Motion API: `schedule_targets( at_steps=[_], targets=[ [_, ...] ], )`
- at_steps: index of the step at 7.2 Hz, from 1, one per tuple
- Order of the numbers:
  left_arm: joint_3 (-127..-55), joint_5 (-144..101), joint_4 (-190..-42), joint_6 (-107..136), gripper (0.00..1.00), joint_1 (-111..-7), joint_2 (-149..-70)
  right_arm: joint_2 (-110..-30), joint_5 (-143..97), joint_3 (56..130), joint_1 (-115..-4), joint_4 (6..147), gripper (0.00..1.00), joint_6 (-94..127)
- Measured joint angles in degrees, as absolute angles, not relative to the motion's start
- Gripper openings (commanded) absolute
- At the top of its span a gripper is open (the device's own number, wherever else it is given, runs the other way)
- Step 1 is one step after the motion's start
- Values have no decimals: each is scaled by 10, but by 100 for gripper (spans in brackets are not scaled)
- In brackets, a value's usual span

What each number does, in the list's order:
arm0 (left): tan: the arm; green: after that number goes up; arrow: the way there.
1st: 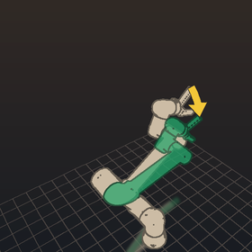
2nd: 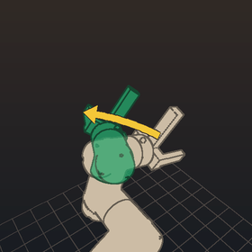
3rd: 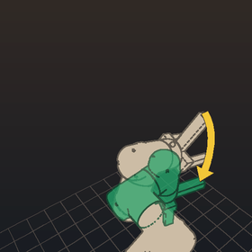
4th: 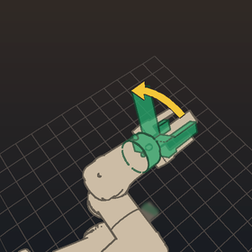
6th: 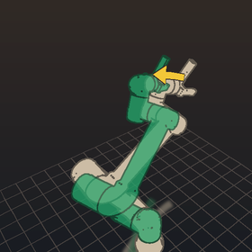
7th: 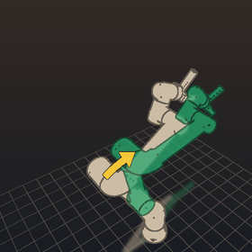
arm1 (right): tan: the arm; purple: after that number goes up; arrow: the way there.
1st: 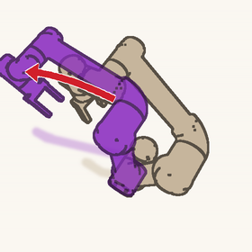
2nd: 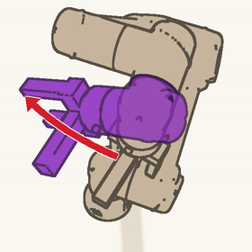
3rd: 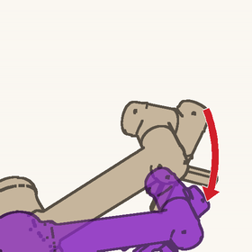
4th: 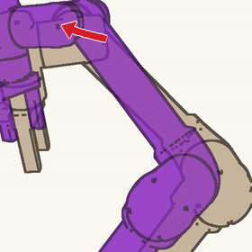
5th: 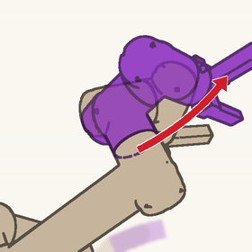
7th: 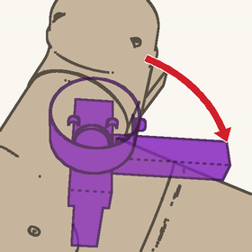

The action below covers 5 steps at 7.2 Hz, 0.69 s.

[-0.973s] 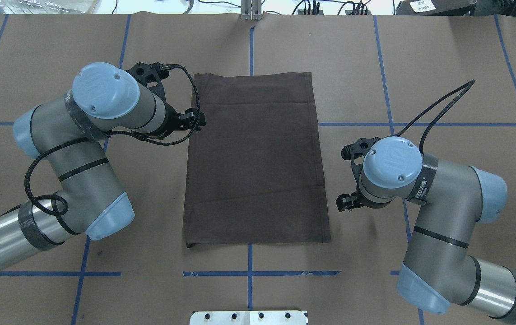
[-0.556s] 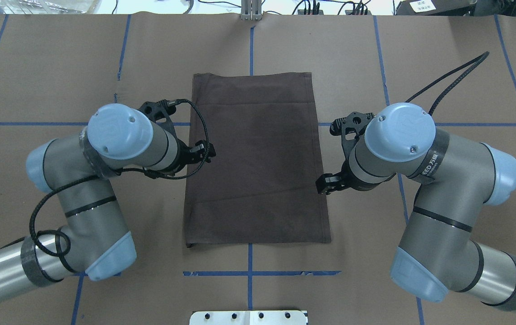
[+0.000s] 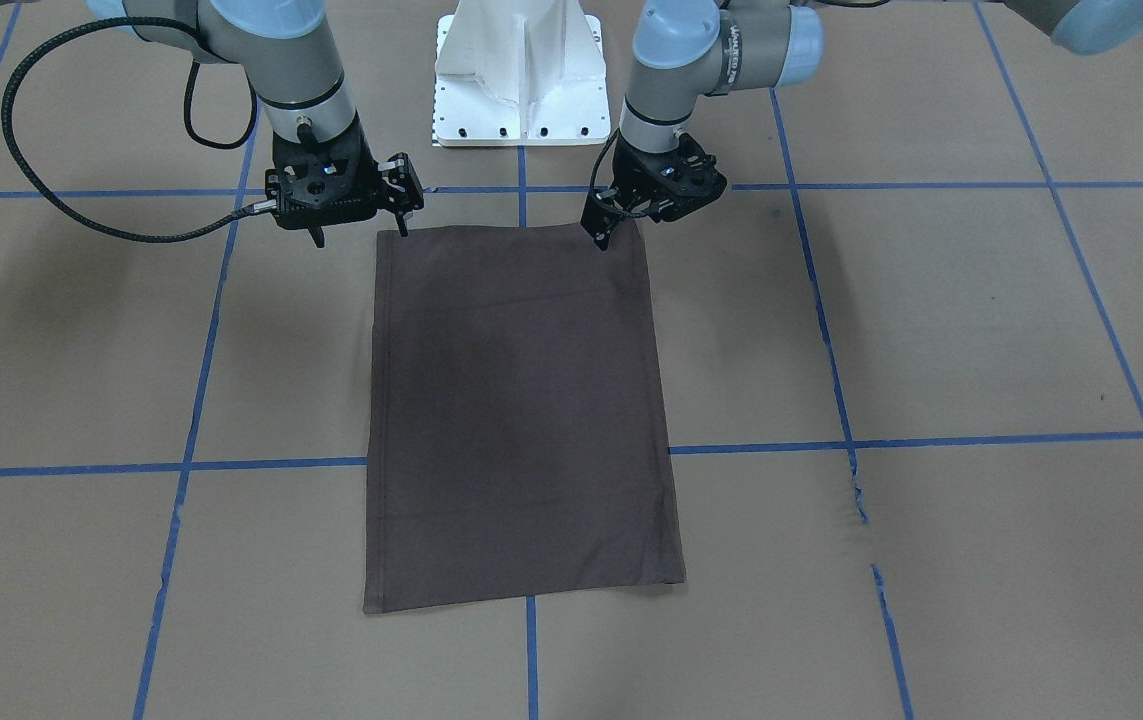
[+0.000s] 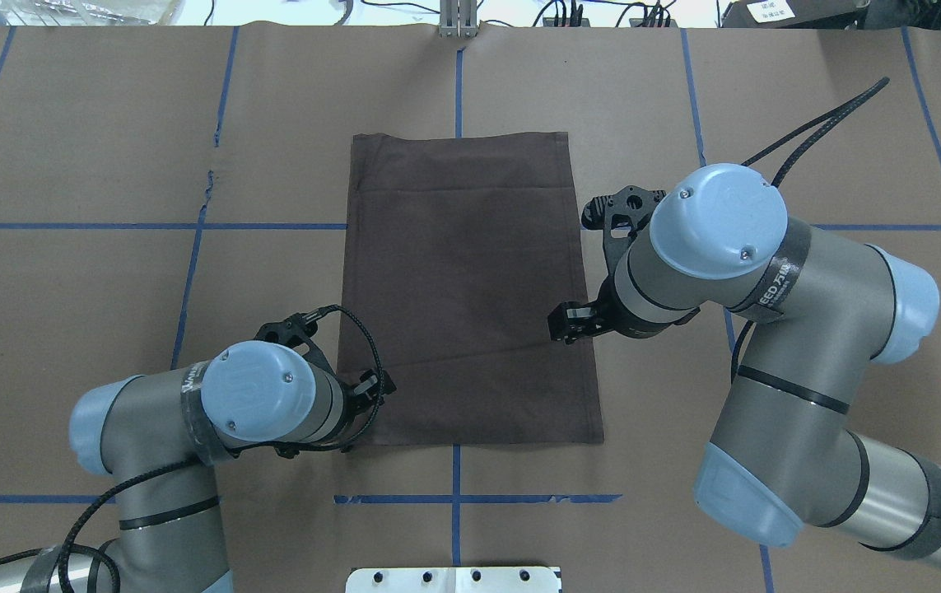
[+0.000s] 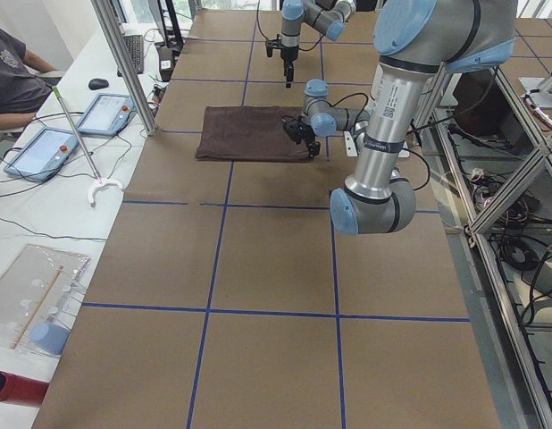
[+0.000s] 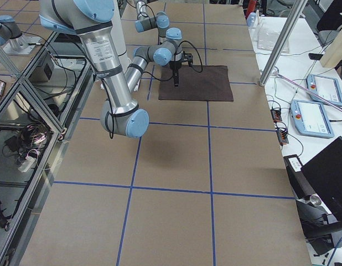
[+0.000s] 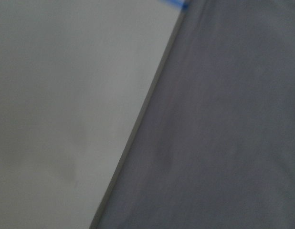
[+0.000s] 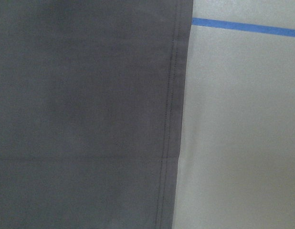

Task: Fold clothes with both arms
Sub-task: 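Move both grippers down to the shirt's edge nearest the robot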

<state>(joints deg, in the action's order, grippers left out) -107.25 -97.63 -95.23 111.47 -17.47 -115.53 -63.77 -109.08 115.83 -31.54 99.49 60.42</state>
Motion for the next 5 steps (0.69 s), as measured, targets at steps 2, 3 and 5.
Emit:
schedule_targets(
  at_steps=[2, 3, 5],
  targets=[
    [-1068, -970, -946, 1133, 82, -158, -1158, -638, -1091, 1158, -315, 995, 100, 606],
    [-1064, -968, -946, 1134, 73, -156, -1160, -638, -1091, 1158, -315, 995, 100, 606],
    [-1063, -965, -946, 1135, 10, -156, -1161, -638, -1091, 1158, -315, 995, 100, 606]
  ],
)
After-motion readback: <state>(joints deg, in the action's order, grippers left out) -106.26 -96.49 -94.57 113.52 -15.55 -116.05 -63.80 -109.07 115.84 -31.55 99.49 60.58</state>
